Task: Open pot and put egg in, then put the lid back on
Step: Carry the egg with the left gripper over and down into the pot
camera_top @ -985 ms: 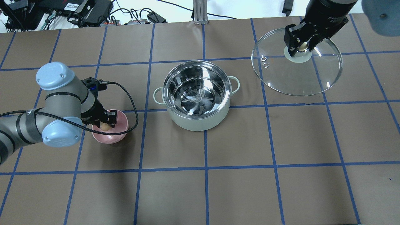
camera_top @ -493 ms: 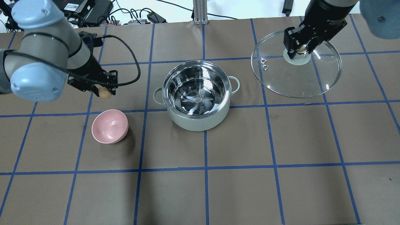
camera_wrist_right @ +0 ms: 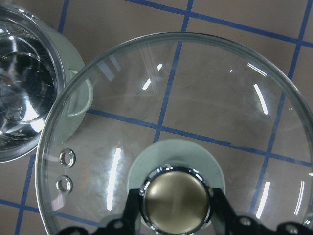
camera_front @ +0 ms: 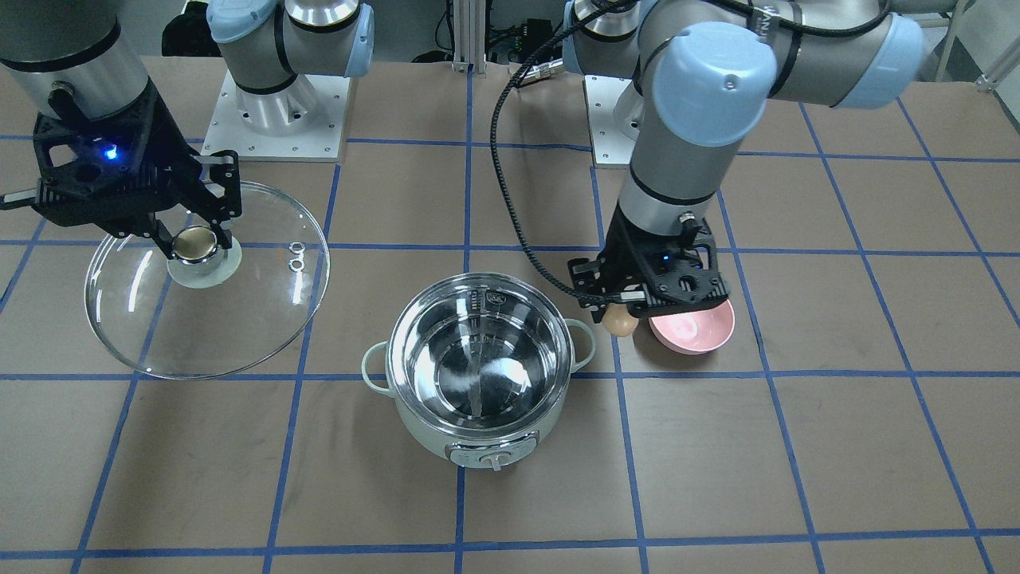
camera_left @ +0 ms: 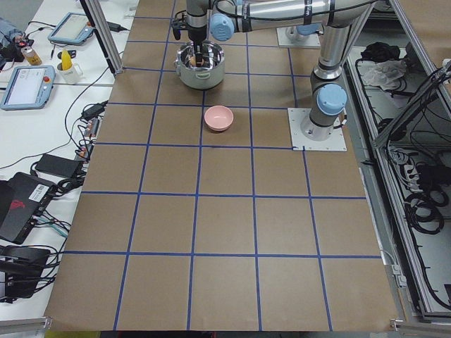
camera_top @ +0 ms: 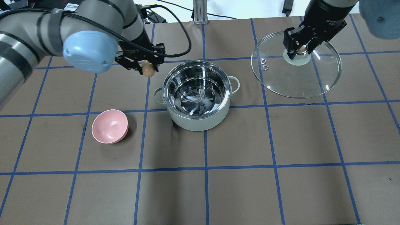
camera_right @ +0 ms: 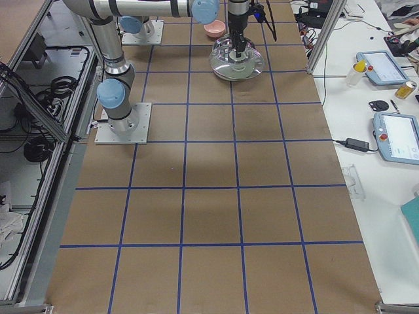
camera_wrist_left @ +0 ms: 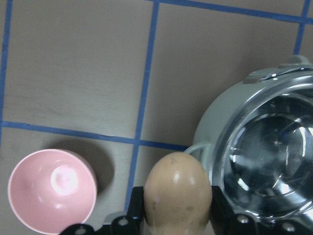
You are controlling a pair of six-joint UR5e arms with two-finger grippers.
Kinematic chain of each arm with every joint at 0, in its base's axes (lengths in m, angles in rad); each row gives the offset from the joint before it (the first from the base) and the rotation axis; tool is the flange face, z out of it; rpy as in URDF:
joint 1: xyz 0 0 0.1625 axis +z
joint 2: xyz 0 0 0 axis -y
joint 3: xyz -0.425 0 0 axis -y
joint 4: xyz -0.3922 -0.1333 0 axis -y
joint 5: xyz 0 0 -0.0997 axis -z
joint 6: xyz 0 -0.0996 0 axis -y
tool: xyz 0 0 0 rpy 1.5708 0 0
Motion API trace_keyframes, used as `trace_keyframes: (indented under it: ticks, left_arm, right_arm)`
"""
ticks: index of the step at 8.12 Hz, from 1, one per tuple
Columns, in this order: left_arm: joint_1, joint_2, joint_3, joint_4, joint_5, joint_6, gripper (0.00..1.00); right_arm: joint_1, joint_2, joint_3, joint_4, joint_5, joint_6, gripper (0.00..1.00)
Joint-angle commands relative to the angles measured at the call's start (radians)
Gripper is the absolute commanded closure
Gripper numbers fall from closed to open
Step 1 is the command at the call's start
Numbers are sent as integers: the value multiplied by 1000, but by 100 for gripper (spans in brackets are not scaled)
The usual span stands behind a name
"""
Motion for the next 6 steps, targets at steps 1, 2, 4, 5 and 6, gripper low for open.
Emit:
trace_keyframes:
  ticks: [1, 2, 4, 5, 6]
  left_arm:
    - [-150, -103, 30, 138, -1, -199, 83]
    - [-192, -142, 30, 172, 2, -236, 83]
    - [-221, -206, 27, 183, 1, -270, 84]
    - [-231, -214, 21, 184, 5, -273, 85]
    - [-231, -217, 21, 211, 7, -271, 86]
  right_arm:
    - [0, 0, 0, 0, 0, -1, 100]
    - [0, 0, 0, 0, -2, -11, 100]
    - [0, 0, 0, 0, -2, -13, 100]
    - [0, 0, 0, 0, -2, -13, 100]
    - [0, 2, 2, 0, -3, -13, 100]
